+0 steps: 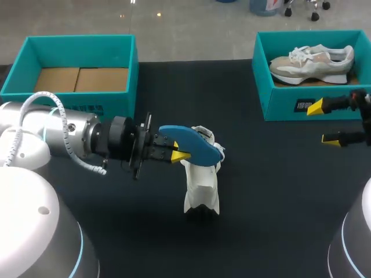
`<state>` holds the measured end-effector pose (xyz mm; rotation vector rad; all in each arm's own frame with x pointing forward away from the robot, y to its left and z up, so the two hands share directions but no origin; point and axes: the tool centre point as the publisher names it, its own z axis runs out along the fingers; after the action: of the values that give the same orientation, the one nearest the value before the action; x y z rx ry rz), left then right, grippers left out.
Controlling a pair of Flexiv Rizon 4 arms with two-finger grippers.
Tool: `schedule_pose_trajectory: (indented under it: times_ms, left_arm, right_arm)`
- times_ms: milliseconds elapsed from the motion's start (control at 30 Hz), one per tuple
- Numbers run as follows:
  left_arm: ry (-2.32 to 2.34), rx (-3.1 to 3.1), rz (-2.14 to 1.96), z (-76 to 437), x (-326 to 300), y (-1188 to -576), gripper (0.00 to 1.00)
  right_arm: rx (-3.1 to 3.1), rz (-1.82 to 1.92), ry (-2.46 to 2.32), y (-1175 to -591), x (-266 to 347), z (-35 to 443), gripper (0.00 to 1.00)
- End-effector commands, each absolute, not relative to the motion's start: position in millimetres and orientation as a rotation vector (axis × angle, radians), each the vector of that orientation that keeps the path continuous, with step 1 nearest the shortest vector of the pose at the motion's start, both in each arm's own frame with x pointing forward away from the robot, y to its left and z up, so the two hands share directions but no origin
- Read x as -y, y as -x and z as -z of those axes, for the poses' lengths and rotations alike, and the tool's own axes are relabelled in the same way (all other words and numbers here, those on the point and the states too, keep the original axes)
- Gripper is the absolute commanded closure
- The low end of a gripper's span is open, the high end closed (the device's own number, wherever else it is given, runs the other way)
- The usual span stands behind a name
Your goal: Take the shoe out of the shoebox, open the shoe tongue, remove and reinsert the insole, then place the shoe into the shoebox
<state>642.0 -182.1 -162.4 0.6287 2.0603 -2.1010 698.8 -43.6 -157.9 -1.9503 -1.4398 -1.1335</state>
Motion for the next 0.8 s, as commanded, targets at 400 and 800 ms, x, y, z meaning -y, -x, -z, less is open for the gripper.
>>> schedule_pose_trajectory:
  times_ms: [400,800]
  left_arm:
    - [-0.664,-2.006,2.046,210,181,-660,1.0]
    - [-0.634,-2.063,1.983,238,182,-673,1.0]
  right_arm:
    - [1.439,1.131,1.955,-698,43,158,0.0]
    - [1.439,1.131,1.955,-698,43,158,0.0]
